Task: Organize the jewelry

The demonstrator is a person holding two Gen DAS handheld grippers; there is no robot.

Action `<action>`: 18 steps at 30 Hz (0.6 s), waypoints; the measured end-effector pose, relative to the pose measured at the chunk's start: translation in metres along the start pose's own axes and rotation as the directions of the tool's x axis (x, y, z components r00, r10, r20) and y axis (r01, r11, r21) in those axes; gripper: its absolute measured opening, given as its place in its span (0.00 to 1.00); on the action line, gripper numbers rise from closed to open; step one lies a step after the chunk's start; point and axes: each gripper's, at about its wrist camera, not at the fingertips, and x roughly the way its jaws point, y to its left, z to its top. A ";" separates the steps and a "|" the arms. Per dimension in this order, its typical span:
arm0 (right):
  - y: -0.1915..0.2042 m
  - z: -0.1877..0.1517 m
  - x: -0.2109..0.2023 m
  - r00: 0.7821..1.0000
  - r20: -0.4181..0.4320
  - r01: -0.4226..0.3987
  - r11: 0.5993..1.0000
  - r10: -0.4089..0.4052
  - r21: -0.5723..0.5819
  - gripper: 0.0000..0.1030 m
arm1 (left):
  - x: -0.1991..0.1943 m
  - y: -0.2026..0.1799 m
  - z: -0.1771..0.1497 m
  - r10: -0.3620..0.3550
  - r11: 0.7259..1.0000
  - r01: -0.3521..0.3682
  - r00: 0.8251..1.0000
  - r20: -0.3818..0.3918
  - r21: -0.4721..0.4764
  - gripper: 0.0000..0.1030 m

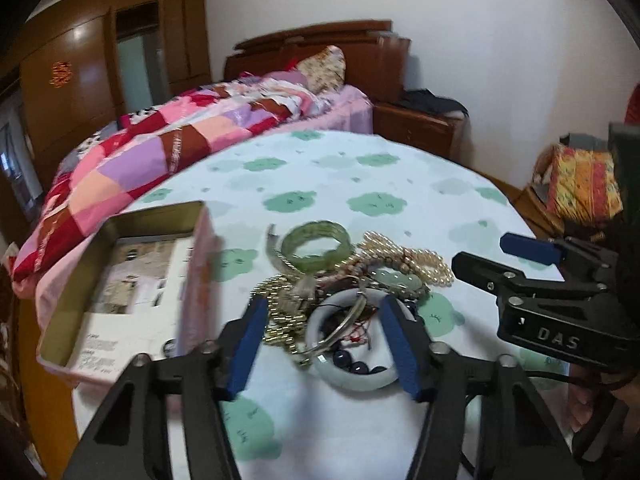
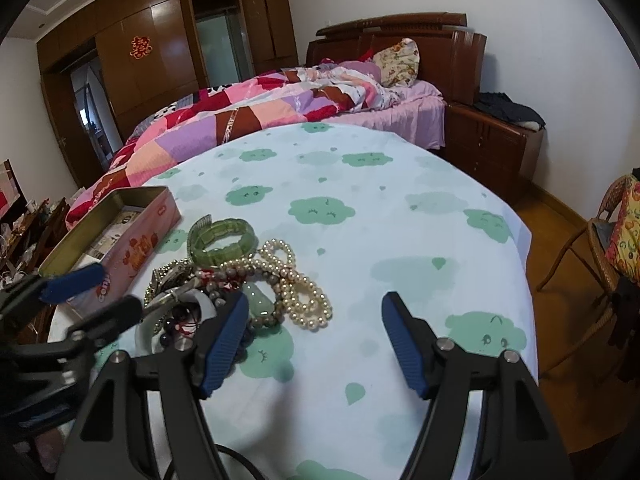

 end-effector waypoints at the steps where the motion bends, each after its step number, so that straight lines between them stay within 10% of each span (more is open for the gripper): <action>1: -0.001 0.000 0.000 1.000 -0.001 0.001 1.000 -0.001 0.001 0.69 | 0.004 -0.002 -0.001 -0.005 1.000 0.005 1.000 -0.009 0.006 0.50; 4: -0.001 0.000 0.001 1.000 0.000 -0.001 1.000 0.001 0.003 0.70 | 0.016 -0.006 -0.004 -0.015 0.999 0.016 0.999 -0.035 0.033 0.46; 9: 0.002 -0.001 0.002 1.000 -0.005 -0.006 1.000 0.006 -0.007 0.70 | 0.018 -0.002 -0.003 -0.009 0.999 0.010 1.000 -0.015 0.043 0.06; 18: 0.012 -0.003 0.005 1.000 -0.005 -0.028 0.999 0.028 -0.036 0.70 | -0.020 0.027 0.009 -0.101 0.991 0.110 0.989 0.106 -0.079 0.04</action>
